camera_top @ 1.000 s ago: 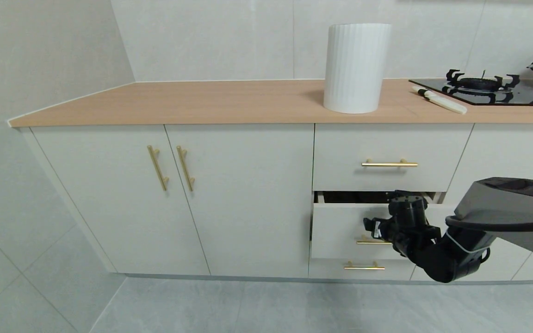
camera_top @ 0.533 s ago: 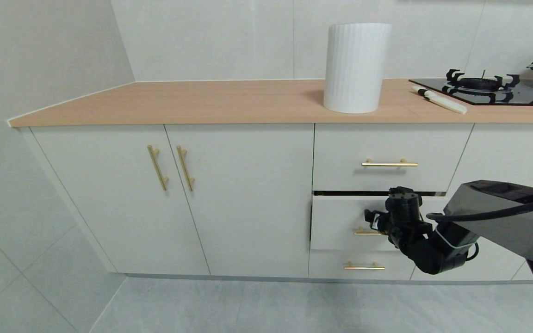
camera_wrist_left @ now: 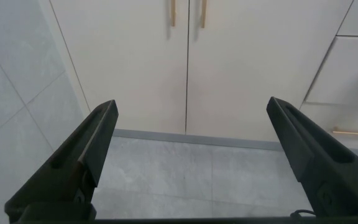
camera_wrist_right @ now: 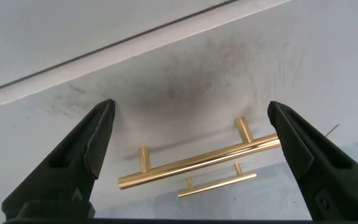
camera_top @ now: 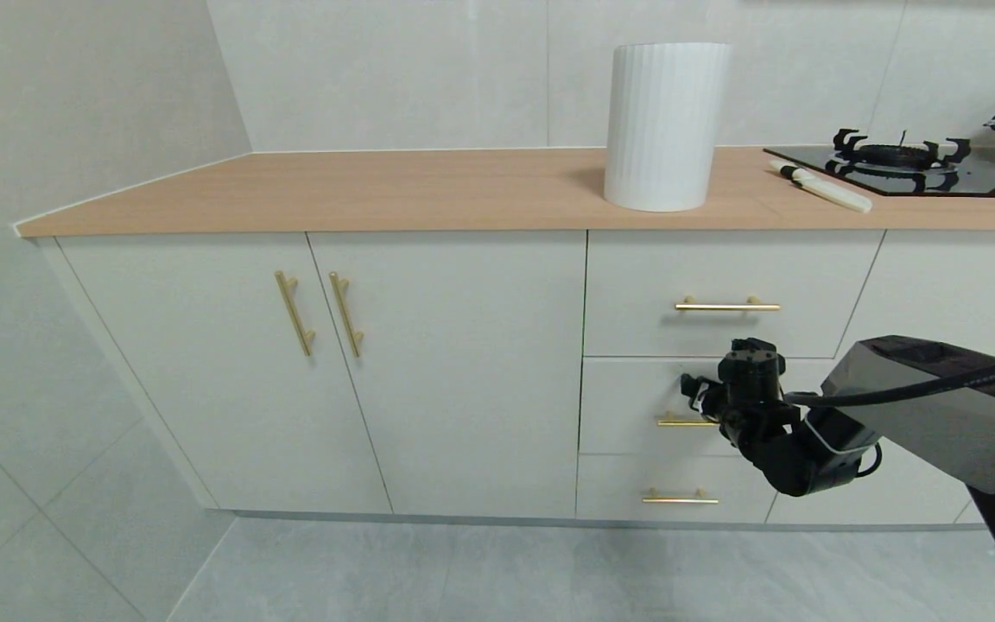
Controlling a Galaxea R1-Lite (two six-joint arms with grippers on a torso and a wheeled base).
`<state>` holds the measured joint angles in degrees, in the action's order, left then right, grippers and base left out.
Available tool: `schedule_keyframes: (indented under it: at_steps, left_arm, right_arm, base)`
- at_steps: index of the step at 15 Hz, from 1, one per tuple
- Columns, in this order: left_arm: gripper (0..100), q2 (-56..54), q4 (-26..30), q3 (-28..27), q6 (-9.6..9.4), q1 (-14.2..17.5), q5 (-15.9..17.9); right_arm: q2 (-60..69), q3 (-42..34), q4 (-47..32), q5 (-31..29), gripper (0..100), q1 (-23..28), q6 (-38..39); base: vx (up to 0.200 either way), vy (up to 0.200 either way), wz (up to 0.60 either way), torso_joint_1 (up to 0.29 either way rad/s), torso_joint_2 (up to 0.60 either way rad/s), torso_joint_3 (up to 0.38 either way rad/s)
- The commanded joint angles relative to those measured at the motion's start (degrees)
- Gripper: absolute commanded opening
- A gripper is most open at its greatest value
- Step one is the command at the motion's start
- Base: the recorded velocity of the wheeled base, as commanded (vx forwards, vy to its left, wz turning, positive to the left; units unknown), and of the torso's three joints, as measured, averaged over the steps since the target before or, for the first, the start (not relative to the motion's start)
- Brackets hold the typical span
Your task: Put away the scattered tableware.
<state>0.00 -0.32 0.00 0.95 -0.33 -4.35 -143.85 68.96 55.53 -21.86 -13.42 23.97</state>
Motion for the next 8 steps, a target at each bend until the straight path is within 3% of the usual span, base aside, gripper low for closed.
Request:
schedule_keyframes:
  at_steps: [1,8]
  left_arm:
    - [100,0.0,-0.03,0.0,0.02,-0.02,-0.04]
    - [100,0.0,-0.12,0.0,0.02,-0.02,-0.04]
  right_arm:
    - [-0.47,1.17,0.02,-0.03,100,0.41,0.2]
    - [-1.79,3.9,-0.16,-1.35,100,1.21,0.47]
  base:
    - [0.0,0.0,0.0,0.0,0.0,0.0]
    - [0.0,0.0,0.0,0.0,0.0,0.0]
